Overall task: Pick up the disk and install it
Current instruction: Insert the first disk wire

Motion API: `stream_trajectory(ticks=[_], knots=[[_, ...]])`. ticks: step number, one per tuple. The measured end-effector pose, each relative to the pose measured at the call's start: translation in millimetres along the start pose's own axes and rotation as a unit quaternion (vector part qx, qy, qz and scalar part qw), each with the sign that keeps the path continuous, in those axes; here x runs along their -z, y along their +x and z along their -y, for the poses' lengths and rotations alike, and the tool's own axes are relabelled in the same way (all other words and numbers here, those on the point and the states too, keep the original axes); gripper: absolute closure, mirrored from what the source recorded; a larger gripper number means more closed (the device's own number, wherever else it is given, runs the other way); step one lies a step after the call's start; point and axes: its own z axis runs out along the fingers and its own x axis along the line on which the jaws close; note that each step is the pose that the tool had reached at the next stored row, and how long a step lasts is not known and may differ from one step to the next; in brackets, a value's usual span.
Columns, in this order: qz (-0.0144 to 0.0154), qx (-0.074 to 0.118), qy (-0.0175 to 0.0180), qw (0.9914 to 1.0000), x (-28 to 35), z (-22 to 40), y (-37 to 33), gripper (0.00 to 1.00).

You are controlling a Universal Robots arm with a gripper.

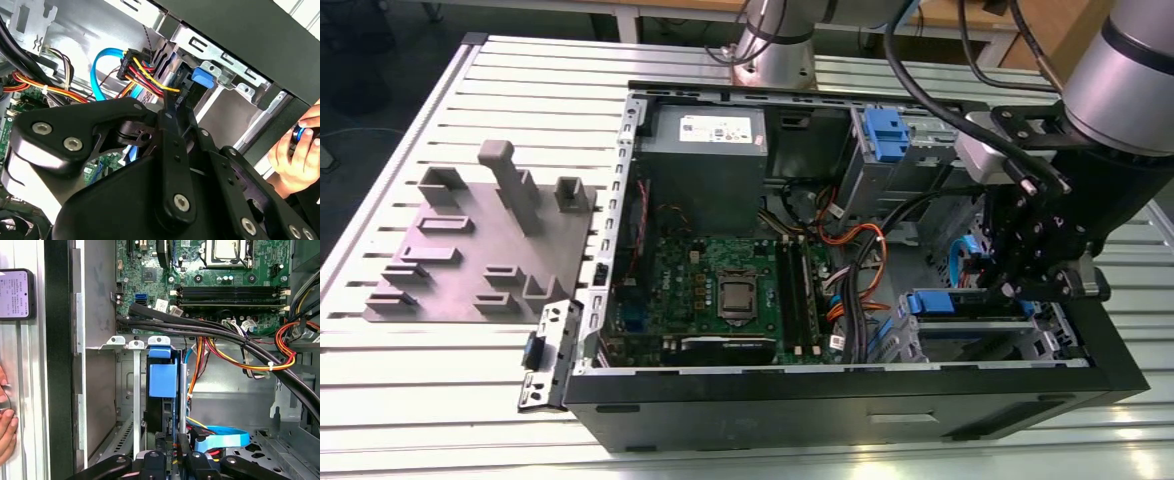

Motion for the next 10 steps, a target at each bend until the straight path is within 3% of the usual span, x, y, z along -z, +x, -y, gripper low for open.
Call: stream_trajectory(ticks=[5,10], knots=[[0.0019,0.000,-0.0001,1.00000,8.6,0.5,0.6,0.76],[0.0023,0.000,-0.0001,1.00000,8.9,0.6,0.7,0.77]])
